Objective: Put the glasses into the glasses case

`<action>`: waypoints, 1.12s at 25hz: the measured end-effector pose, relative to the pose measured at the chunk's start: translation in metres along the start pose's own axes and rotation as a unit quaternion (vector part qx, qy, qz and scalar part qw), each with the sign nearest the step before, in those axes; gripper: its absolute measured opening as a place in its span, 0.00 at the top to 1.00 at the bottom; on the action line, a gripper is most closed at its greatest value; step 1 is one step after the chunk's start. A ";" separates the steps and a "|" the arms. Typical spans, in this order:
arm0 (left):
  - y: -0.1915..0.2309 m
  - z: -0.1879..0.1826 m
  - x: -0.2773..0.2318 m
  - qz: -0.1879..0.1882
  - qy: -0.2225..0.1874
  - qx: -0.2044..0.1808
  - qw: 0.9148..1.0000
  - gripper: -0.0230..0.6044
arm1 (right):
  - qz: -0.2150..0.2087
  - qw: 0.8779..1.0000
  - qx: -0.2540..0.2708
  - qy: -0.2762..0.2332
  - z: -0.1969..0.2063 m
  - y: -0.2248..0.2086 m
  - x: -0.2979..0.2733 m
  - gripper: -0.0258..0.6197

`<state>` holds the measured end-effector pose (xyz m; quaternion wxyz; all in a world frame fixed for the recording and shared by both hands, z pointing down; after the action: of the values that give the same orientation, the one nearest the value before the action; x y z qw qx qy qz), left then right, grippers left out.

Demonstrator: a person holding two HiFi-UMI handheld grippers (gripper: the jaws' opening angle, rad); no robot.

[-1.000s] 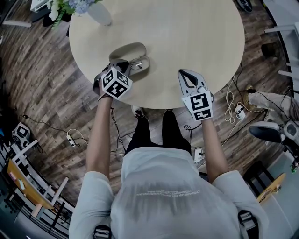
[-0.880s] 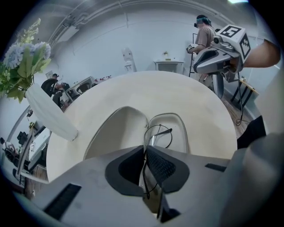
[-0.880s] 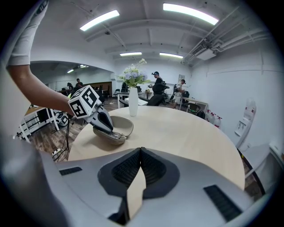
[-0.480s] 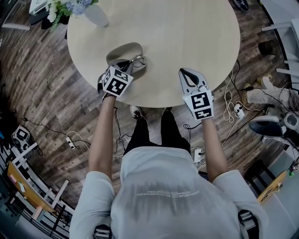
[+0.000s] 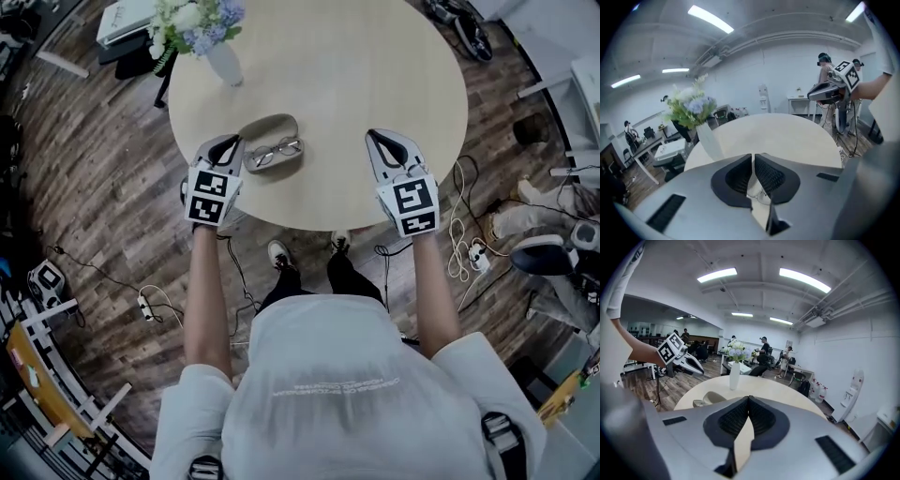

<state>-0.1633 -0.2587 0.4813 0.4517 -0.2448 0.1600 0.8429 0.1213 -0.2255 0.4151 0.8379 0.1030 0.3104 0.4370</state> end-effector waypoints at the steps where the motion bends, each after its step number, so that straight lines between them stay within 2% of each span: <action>1: 0.002 -0.011 0.013 -0.007 -0.018 -0.011 1.000 0.92 | 0.006 1.000 0.006 -0.011 -0.013 -0.006 0.002 0.96; 5: 0.000 -0.046 0.065 -0.036 -0.091 -0.019 0.995 0.93 | 0.015 0.998 0.030 -0.044 -0.056 -0.018 0.016 0.96; 8: 0.001 -0.073 0.096 -0.063 -0.148 -0.013 0.987 0.94 | 0.021 0.996 0.051 -0.076 -0.087 -0.027 0.020 0.96; 11: 0.002 -0.091 0.121 -0.077 -0.183 -0.012 0.980 0.94 | 0.026 0.992 0.075 -0.100 -0.115 -0.028 0.022 0.96; 16: 0.005 -0.112 0.153 -0.091 -0.219 -0.017 0.971 0.94 | 0.037 0.986 0.101 -0.130 -0.148 -0.026 0.027 0.96; 21: 0.009 -0.129 0.175 -0.102 -0.244 -0.026 0.964 0.94 | 0.033 0.983 0.110 -0.141 -0.164 -0.024 0.025 0.96; 28: 0.009 -0.144 0.185 -0.105 -0.253 -0.049 0.960 0.94 | 0.036 0.983 0.112 -0.144 -0.174 -0.027 0.021 0.96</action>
<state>-0.2192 -0.2078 0.2596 0.5512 -0.0606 -0.0276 0.8317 0.0418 -0.2425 0.2572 0.8406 0.2693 0.2297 0.4101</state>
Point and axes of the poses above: the fingertips, and each gripper's own axes: x backward along the fingers, y to its left, z out of its underside, the point moved 5 cm from there along x, backward along the fingers, and after that the axes turned 14 degrees about x, right-handed, at the moved point
